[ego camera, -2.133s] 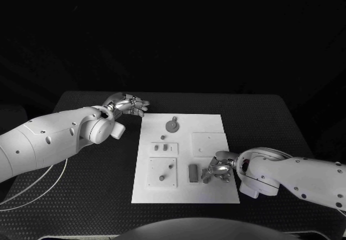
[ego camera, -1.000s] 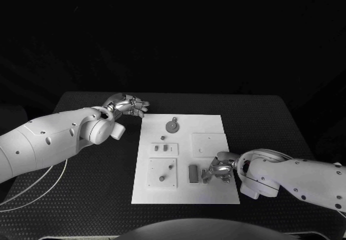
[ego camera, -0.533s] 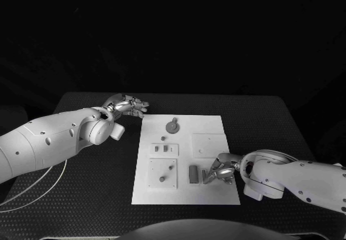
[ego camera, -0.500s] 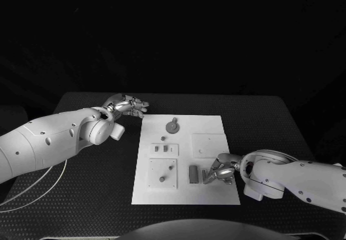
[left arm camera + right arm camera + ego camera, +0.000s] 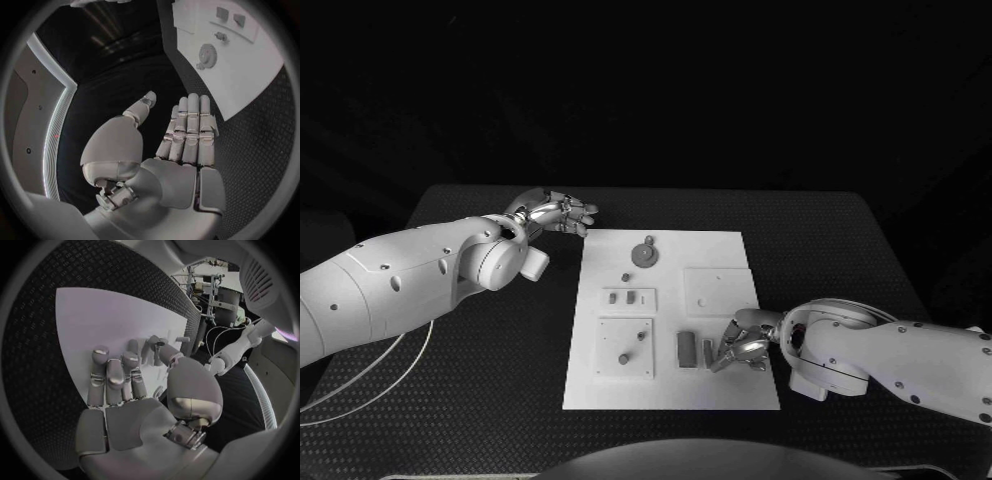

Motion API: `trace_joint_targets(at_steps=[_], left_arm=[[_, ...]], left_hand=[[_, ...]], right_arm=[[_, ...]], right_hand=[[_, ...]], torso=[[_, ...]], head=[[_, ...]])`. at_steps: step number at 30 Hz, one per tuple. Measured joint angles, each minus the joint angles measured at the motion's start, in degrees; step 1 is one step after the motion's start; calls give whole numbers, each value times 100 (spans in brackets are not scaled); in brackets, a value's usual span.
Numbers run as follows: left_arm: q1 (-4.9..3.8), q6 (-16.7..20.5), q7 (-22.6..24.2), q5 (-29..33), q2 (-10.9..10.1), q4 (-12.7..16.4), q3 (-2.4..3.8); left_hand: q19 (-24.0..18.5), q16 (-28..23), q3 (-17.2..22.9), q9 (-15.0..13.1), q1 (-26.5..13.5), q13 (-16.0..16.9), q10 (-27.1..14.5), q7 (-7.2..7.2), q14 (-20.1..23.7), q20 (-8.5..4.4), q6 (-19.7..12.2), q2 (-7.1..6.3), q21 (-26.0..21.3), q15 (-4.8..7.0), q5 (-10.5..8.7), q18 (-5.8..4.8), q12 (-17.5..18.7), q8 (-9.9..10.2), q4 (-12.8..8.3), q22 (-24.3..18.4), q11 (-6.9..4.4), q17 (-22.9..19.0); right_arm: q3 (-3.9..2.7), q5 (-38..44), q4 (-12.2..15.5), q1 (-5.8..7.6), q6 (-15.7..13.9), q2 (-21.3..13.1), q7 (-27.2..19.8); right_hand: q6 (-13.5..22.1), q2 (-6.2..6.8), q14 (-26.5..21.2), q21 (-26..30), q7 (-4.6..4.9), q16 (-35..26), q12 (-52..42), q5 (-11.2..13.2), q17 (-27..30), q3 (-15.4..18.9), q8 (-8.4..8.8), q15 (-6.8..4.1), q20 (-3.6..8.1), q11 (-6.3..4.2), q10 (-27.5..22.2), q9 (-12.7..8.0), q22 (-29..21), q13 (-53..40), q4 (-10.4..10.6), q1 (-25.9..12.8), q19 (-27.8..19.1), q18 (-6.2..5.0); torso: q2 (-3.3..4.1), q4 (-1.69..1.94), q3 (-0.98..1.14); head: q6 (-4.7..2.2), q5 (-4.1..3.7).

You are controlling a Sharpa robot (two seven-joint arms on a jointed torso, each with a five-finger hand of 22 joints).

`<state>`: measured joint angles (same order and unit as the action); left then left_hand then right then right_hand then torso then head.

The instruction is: Assemble the parts on the task board

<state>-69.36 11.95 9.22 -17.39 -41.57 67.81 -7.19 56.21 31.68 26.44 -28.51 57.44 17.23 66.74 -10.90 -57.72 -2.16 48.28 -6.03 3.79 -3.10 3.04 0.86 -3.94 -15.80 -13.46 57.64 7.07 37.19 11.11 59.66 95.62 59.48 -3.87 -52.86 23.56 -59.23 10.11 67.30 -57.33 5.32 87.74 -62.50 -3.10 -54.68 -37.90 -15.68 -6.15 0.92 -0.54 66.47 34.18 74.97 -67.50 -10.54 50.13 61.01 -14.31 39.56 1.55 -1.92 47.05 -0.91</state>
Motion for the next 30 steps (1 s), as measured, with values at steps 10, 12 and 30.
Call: trace_joint_targets(at_steps=[10, 12, 30], left_arm=[[0, -6, -2, 0, 1, 0, 0], [0, -7, -3, 0, 1, 0, 0], [-1, -10, -8, 0, -9, 7, -1]], left_hand=[[0, -23, 0, 5, 0, -1, 0, 0, 0, 0, 0, 0, 0, 0, 0, 0, 0, 0, 0, 0, 0, 6], [0, -23, 0, 5, 0, -1, 0, 0, 0, 0, 0, 0, 0, 0, 0, 0, 0, 0, 0, -3, 0, 6], [0, -23, 0, 4, 0, 0, 0, -1, 0, 0, 1, 0, 0, 0, 0, 0, 0, 0, 0, -4, 0, 11]], right_arm=[[-2, -19, -36, 3, -20, 99, 68], [-2, -19, -38, 3, -28, 124, 92], [-19, 203, -53, 16, 19, 167, 266]], right_hand=[[-50, -421, 102, -1, -27, 28, -22, 0, -120, 170, -35, -14, 10, -61, 61, 11, 0, 11, -157, -87, 12, 0], [-74, -480, 143, -2, -35, 28, -22, 0, -150, 192, -62, -18, 15, -81, 81, 4, 0, 17, -184, -88, 36, 0], [-125, -694, 208, -48, -79, 50, -44, 6, -178, 134, -129, -24, 64, -100, 144, 13, 0, 22, -622, 526, 38, 0]], torso=[[0, 1, -2], [0, 1, -2], [-1, 2, -3]], head=[[16, 0], [19, 0], [38, -15]])
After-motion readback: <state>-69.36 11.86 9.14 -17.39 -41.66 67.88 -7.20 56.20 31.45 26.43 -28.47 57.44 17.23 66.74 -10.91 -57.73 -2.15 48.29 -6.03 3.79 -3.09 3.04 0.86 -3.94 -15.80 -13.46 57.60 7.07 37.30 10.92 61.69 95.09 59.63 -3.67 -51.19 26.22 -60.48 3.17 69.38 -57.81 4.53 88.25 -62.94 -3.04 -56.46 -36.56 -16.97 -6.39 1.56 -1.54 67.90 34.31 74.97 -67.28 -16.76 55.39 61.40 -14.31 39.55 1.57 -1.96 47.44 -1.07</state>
